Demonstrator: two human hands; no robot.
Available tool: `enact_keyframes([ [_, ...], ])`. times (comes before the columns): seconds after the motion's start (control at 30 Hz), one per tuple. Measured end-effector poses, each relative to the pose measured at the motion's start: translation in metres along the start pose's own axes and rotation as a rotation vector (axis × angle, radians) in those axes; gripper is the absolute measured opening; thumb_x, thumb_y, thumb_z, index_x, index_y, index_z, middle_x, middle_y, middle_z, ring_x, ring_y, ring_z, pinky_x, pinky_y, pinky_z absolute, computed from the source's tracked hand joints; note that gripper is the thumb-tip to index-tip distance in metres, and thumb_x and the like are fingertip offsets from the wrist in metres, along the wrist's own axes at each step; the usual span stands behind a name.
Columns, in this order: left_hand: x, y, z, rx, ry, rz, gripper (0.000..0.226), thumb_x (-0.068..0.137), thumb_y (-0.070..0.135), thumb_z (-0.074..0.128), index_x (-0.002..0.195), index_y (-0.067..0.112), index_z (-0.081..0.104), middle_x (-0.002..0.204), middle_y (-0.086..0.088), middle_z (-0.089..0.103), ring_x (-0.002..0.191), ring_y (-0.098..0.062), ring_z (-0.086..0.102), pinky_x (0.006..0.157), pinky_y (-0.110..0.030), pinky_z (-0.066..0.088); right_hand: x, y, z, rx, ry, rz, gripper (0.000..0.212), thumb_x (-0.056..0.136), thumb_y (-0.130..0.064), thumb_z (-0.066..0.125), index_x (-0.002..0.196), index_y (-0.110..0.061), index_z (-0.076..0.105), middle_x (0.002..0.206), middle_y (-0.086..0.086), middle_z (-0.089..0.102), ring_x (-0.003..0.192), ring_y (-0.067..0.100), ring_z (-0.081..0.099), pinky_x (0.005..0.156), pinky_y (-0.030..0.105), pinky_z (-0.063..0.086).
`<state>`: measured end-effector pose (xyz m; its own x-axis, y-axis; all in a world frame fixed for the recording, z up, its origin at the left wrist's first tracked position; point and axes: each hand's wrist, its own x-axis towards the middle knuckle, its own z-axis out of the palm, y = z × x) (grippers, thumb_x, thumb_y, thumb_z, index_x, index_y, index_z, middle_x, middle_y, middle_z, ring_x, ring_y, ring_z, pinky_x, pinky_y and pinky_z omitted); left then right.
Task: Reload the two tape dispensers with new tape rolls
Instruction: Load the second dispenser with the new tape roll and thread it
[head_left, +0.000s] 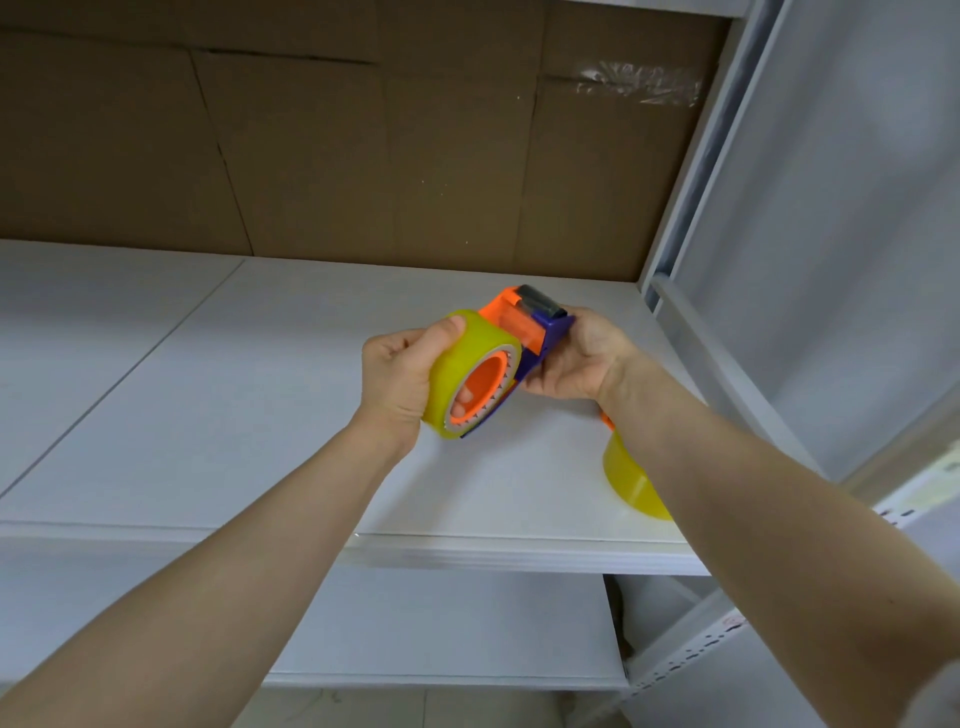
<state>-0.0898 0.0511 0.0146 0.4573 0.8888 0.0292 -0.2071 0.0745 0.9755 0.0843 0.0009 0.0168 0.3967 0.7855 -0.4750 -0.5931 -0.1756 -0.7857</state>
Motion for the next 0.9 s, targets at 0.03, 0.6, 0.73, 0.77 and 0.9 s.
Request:
enact_keyframes([
  [0.03,0.0,0.001,0.0,-0.006,0.003,0.008,0.026,0.084,0.023,0.065,0.062,0.009,0.064,0.045,0.002,0.064,0.039,-0.011,0.06,0.044,-0.019,0.051,-0.001,0.001,0.002,-0.011,0.008,-0.013,0.033,0.094,-0.021,0.04,0.078,-0.011,0.066,0.068,0.011,0.073,0.057,0.024,0.07,0.057,0.035,0.06],
  [0.6,-0.004,0.0,0.011,-0.002,-0.008,0.064,0.033,0.084,0.019,0.066,0.052,0.016,0.063,0.043,0.006,0.063,0.04,-0.005,0.06,0.044,-0.017,0.049,-0.024,-0.019,0.019,-0.177,0.207,-0.322,0.013,0.091,-0.018,0.057,0.081,-0.011,0.055,0.079,0.007,0.064,0.068,0.018,0.061,0.069,0.032,0.054],
  [0.73,0.002,0.001,0.012,0.01,0.01,0.095,0.031,0.083,0.022,0.067,0.054,0.013,0.061,0.042,0.007,0.06,0.041,-0.005,0.059,0.048,-0.019,0.05,-0.029,-0.018,0.017,-0.08,0.118,-0.322,0.013,0.093,-0.021,0.054,0.086,-0.011,0.058,0.082,0.007,0.066,0.071,0.018,0.063,0.061,0.029,0.057],
  [0.77,0.003,0.002,0.013,0.013,0.014,0.106,0.031,0.083,0.022,0.067,0.055,0.012,0.059,0.041,0.007,0.059,0.042,-0.004,0.059,0.049,-0.019,0.049,-0.029,-0.018,0.018,-0.054,0.114,-0.326,0.014,0.094,-0.02,0.052,0.085,-0.011,0.058,0.082,0.007,0.065,0.07,0.017,0.062,0.061,0.03,0.056],
  [0.9,0.004,0.001,0.014,0.012,0.027,0.116,0.03,0.083,0.022,0.067,0.056,0.012,0.059,0.042,0.008,0.06,0.042,-0.002,0.06,0.048,-0.017,0.049,-0.031,-0.015,0.019,0.038,0.12,-0.328,0.017,0.095,-0.02,0.047,0.086,-0.011,0.056,0.085,0.009,0.064,0.072,0.019,0.061,0.071,0.035,0.053],
])
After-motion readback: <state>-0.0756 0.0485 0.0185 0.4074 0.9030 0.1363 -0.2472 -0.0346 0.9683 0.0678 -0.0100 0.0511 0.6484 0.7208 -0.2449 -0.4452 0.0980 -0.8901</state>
